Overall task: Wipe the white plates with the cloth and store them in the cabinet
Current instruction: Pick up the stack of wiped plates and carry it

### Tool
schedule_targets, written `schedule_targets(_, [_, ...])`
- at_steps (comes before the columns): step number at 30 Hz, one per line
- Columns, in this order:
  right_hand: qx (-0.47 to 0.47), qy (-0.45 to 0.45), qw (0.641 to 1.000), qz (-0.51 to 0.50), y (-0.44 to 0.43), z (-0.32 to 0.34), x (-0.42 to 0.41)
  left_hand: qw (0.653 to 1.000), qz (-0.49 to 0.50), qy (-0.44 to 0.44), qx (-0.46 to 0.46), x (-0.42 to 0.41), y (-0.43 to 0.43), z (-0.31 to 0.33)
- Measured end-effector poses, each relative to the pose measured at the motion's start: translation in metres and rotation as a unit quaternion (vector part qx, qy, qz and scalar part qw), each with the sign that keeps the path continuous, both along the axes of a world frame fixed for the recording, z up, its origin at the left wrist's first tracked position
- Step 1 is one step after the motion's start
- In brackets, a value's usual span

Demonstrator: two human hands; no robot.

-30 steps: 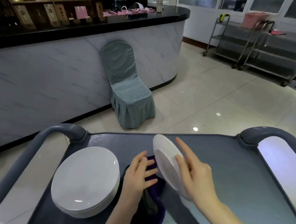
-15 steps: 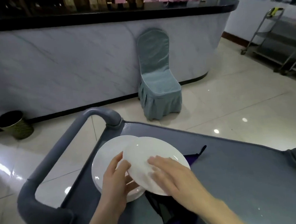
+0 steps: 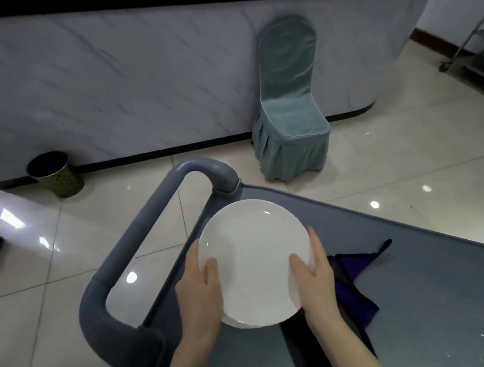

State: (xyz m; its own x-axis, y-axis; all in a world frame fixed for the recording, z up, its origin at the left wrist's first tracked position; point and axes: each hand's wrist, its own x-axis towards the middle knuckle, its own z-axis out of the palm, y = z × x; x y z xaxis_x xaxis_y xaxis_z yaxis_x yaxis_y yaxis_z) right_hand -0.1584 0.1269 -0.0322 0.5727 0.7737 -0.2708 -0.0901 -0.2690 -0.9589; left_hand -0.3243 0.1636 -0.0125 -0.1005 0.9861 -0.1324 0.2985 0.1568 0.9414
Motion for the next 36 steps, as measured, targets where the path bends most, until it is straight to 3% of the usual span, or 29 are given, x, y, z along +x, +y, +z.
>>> schedule_targets(5, [-0.024, -0.023, 0.999, -0.012, 0.004, -0.005, -0.006, 0.999, 0.007, 0.052, -0.015, 0.002, 0.007, -0.02])
schedule_targets(14, [-0.07, -0.051, 0.996, 0.017, 0.002, -0.012, -0.009, 0.997, -0.039, 0.066, -0.008, -0.004, 0.013, -0.04])
schedule_targets(22, [-0.01, 0.055, 0.998, 0.03, 0.004, -0.01, 0.002, 0.985, -0.128, -0.073, -0.087, -0.025, 0.034, -0.044])
schedule_targets(27, [0.018, 0.113, 0.993, -0.027, 0.01, -0.021, -0.004, 0.977, -0.124, -0.155, -0.084, -0.021, 0.039, -0.052])
schedule_targets(36, [0.029, 0.109, 0.992, -0.053, 0.012, -0.038, -0.006, 0.973, -0.081, -0.199, -0.089, -0.015, 0.041, -0.052])
